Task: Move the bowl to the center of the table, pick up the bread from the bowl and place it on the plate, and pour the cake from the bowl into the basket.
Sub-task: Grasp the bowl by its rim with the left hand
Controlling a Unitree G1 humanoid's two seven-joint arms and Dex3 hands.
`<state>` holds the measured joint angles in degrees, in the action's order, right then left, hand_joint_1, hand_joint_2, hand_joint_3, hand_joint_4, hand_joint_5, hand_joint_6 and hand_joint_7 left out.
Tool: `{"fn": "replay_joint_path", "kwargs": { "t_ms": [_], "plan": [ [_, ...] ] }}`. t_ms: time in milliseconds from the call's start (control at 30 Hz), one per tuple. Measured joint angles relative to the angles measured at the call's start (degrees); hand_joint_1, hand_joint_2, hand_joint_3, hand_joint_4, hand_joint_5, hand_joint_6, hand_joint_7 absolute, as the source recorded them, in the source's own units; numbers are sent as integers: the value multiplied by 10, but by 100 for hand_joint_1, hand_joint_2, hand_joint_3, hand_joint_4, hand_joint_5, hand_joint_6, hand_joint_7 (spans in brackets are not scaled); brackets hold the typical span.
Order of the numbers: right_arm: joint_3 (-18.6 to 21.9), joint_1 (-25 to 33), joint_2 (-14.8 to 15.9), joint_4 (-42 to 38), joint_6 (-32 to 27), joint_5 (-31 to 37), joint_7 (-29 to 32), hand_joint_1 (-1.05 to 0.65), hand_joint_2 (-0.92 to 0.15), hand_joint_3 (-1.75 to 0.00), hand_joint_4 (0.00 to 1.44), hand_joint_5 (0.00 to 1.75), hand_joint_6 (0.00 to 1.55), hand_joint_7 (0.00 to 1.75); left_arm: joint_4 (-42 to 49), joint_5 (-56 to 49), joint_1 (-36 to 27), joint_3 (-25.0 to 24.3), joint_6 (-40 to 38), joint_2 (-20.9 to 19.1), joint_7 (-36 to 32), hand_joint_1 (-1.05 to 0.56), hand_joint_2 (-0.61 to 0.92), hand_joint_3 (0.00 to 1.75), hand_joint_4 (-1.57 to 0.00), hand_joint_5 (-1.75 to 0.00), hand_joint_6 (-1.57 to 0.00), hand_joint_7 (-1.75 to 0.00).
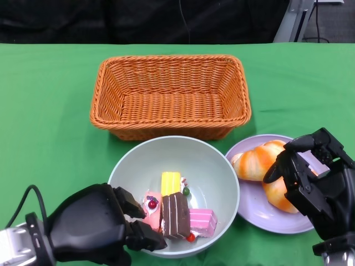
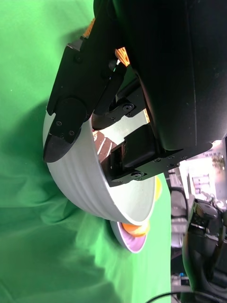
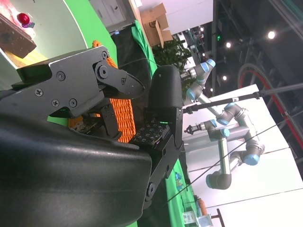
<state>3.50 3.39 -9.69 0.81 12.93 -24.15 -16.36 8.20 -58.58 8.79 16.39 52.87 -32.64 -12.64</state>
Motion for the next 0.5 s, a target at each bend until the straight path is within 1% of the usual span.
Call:
{"fn": "replay_joint_path", "kwargs": {
  "t_ms": [167, 267, 500],
  "plan": [
    [0, 0, -2, 0, 6, 7, 0, -10, -73, -76, 73, 165, 71, 121, -3, 2, -6, 24, -36, 17, -5, -46, 82, 0, -96, 0, -92, 0],
    [0, 0, -3, 0, 10, 8, 1, -10, -72, -76, 73, 164, 72, 119, -11, 4, -11, 37, -62, 25, 3, -46, 81, 0, -96, 0, -90, 0],
    [0, 0, -5, -5, 21, 15, 2, -10, -72, -76, 74, 162, 74, 115, -25, 6, -17, 60, -106, 29, 13, -45, 81, 0, -97, 0, -89, 0]
  ]
}}
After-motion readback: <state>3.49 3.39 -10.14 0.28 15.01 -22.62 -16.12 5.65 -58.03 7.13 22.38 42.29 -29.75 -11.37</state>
